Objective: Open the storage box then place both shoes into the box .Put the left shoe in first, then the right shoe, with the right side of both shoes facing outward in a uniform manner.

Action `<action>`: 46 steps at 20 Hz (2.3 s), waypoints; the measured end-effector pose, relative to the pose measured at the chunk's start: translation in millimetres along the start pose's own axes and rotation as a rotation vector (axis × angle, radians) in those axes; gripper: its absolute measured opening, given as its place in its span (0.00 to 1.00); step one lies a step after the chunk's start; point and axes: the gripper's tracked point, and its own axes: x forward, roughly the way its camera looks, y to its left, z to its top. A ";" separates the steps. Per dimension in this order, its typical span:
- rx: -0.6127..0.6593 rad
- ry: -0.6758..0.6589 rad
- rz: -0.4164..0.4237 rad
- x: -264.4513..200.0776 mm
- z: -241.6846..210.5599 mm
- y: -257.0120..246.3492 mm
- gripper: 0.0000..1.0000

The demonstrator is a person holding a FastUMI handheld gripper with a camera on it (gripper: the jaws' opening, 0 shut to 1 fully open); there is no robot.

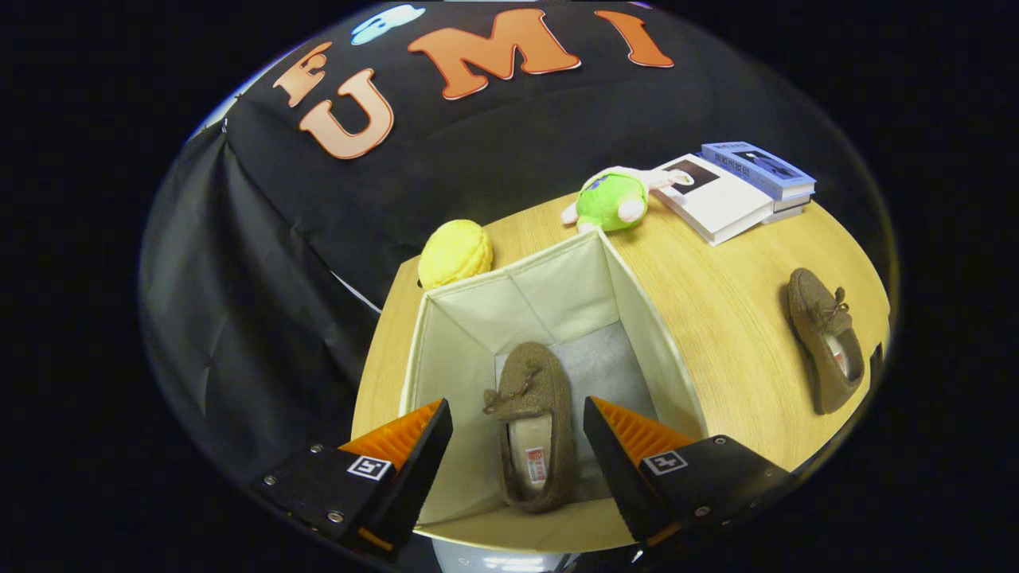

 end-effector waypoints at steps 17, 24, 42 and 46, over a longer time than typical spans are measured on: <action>0.012 -0.259 -0.254 -83.6 86.0 -234.9 0.98; 0.021 -0.192 -0.409 -93.3 45.2 -345.0 0.98; 0.011 -0.007 -0.472 -41.8 -12.0 -417.6 0.86; 0.013 0.028 -0.438 -25.1 -13.8 -415.9 0.65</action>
